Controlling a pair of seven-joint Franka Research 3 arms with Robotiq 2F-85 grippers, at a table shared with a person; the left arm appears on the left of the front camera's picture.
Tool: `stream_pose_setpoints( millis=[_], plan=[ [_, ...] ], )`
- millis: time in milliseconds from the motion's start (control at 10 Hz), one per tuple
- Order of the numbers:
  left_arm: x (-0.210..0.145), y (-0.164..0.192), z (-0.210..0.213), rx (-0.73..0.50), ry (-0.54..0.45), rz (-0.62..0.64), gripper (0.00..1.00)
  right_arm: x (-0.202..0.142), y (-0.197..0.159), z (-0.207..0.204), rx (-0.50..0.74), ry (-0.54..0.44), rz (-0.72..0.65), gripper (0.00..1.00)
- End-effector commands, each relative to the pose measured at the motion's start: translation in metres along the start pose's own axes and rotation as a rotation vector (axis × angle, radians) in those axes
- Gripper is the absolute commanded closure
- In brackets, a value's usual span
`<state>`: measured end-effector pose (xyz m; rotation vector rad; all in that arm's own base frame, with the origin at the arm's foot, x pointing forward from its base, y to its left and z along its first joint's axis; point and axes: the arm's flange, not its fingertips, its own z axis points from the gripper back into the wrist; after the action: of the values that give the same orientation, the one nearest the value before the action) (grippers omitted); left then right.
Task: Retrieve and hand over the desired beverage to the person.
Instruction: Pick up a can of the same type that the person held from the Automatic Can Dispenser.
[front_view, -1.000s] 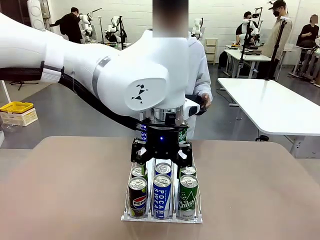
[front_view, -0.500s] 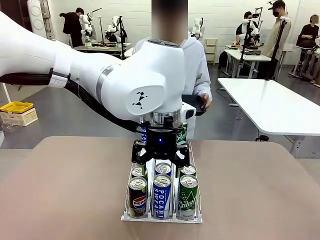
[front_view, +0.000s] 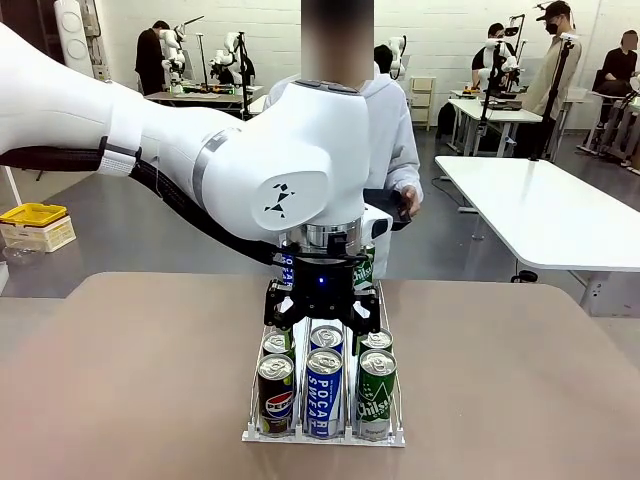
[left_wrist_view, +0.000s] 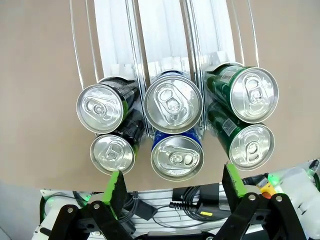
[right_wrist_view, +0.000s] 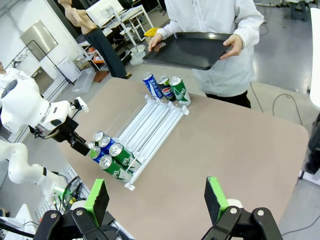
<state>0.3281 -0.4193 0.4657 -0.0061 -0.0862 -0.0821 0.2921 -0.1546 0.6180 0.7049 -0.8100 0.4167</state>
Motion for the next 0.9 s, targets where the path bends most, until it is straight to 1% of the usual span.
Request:
stream_pose_setpoints(
  millis=[0, 500, 800],
  plan=[
    [-0.002, 0.001, 0.001, 0.01, 0.0, 0.001, 0.0, 0.004, -0.001, 0.0, 0.024, -0.023, 0.016, 0.0],
    [-0.001, -0.005, -0.011, -0.006, 0.019, -0.021, 0.0, 0.004, -0.001, 0.0, 0.024, -0.023, 0.016, 0.0],
    [0.0, -0.013, -0.017, 0.016, 0.03, 0.007, 0.0, 0.004, -0.001, 0.0, 0.024, -0.023, 0.016, 0.0]
  ],
)
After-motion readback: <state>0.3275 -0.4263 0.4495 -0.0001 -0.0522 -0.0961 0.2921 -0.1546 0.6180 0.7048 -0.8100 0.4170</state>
